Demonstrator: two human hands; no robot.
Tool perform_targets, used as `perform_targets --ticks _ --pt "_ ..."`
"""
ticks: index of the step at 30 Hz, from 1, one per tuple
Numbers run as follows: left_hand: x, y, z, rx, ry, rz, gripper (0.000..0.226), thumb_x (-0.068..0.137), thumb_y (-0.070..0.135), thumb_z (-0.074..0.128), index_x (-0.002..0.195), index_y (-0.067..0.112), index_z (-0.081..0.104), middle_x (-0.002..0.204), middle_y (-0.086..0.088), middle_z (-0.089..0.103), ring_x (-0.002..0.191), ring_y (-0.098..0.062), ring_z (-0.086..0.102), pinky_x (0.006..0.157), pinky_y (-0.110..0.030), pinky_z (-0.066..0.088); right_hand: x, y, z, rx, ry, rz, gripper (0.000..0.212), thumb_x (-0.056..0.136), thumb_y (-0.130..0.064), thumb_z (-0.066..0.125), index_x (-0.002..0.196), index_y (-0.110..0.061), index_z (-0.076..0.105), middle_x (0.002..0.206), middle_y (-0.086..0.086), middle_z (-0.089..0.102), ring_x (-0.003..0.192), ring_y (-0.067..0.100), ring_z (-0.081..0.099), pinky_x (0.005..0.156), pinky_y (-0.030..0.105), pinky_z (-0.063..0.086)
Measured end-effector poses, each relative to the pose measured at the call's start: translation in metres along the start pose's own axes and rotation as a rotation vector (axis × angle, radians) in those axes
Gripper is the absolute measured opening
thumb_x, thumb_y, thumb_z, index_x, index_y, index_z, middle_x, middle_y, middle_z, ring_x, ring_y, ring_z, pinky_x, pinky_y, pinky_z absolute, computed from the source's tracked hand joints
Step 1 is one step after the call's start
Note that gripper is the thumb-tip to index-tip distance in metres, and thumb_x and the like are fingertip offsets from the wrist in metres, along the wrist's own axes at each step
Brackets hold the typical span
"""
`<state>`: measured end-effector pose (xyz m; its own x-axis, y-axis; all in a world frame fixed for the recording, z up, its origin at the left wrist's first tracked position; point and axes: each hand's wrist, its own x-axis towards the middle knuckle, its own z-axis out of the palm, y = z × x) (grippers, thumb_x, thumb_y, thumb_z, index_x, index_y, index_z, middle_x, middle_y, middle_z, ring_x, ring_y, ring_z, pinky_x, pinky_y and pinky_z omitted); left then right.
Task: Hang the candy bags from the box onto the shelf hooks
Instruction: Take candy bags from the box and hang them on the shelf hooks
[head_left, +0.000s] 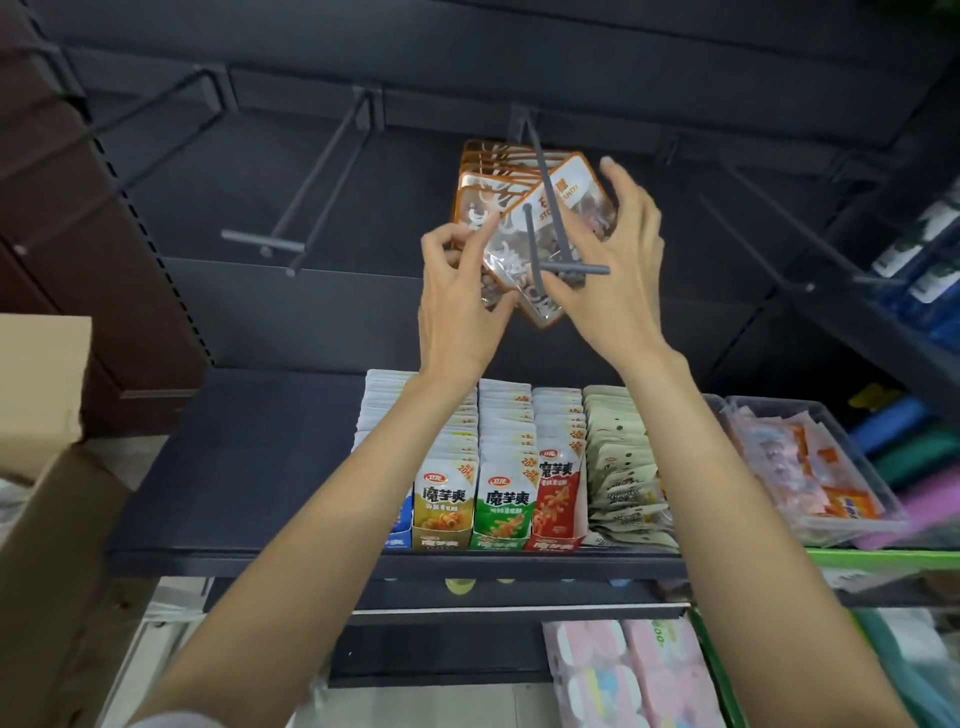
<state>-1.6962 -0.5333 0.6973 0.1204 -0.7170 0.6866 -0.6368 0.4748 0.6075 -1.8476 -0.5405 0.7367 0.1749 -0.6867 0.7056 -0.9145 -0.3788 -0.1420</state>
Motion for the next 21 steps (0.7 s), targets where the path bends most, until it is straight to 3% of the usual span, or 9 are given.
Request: perform_targets --ticks 4,9,15,19,21 --pt "0.007 0.000 0.007 0.063 0.041 0.012 0.074 0.073 0.016 0.080 0.140 0.021 0.047 0.124 -0.011 0.043 0.100 -0.011 0.047 0.069 -0.022 0.047 0.003 0.001 0.013 -0.104 0.068 -0.010 0.071 0.080 -0.034 0.072 0.138 -0.029 0.031 0.144 0.015 0.032 0.132 0.032 0.023 0.106 0.054 0.029" --pt "0.004 0.001 0.001 0.004 0.035 0.005 0.073 0.078 0.016 0.076 0.143 0.019 0.043 0.133 -0.011 0.039 0.111 -0.014 0.048 0.077 -0.021 0.047 -0.009 -0.006 0.018 -0.066 0.048 0.019 0.058 0.089 -0.036 0.062 0.141 -0.018 0.044 0.142 0.015 0.042 0.130 0.033 0.032 0.107 0.054 0.028" --pt "-0.007 0.006 -0.010 -0.143 0.038 0.010 0.066 0.084 0.006 0.061 0.145 0.010 0.037 0.143 -0.008 0.035 0.119 -0.013 0.050 0.079 -0.029 0.056 -0.027 -0.005 0.015 0.020 -0.003 0.023 0.056 0.092 -0.029 0.058 0.143 -0.013 0.043 0.152 0.009 0.037 0.143 0.029 0.024 0.114 0.054 0.019" --pt "-0.013 0.013 -0.015 -0.192 0.021 -0.065 0.067 0.087 0.001 0.058 0.148 0.014 0.034 0.150 -0.001 0.030 0.118 0.014 0.041 0.084 -0.030 0.056 -0.036 -0.006 0.010 0.073 -0.032 0.016 0.059 0.094 -0.027 0.056 0.148 -0.012 0.037 0.155 0.006 0.032 0.146 0.026 0.020 0.117 0.054 0.012" --pt "-0.015 0.018 -0.018 -0.209 -0.002 -0.098 0.069 0.086 0.001 0.058 0.148 0.016 0.032 0.152 0.000 0.028 0.119 0.014 0.041 0.087 -0.030 0.055 -0.040 -0.006 0.006 0.090 -0.037 0.014 0.058 0.095 -0.027 0.055 0.148 -0.013 0.037 0.155 0.006 0.033 0.147 0.026 0.020 0.117 0.055 0.011"
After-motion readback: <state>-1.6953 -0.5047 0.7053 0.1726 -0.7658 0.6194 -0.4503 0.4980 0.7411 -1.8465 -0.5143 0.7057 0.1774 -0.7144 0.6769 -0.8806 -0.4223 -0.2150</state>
